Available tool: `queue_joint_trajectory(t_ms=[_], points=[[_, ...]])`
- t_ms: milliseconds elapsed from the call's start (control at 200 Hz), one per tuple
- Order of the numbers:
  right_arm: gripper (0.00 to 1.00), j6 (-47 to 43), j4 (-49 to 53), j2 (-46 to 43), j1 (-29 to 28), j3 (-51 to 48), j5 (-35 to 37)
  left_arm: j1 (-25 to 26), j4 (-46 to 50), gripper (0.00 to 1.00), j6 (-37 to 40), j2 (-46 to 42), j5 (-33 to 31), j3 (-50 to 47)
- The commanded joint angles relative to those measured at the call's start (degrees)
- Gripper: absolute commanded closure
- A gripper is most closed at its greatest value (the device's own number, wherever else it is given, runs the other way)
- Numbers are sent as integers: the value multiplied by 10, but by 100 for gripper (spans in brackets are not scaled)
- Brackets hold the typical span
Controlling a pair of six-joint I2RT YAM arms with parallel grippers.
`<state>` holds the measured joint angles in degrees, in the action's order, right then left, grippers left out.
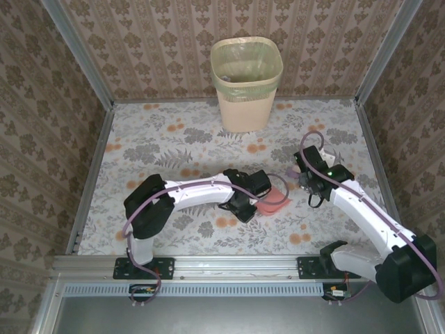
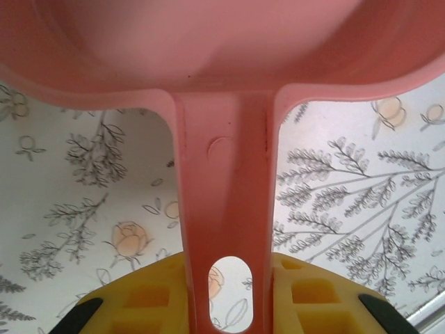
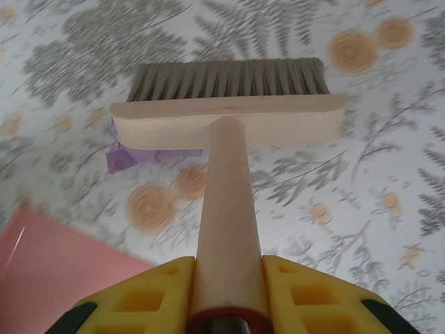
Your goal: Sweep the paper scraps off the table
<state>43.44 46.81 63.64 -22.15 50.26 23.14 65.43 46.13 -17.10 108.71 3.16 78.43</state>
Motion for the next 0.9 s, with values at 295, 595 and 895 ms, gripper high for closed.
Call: queue_joint_trajectory(t_ms=[295,595,895], points=[[100,30,42,-84,-86,2,-124,-26,-7,100,9,7,3,-13],[100,14,29,-121,-79,6,-39,-26,-35,82,7,-4,2,-31],[100,5,-3,-84,-71,-9,-45,-24,-74,44,5,-56,-15,-62]])
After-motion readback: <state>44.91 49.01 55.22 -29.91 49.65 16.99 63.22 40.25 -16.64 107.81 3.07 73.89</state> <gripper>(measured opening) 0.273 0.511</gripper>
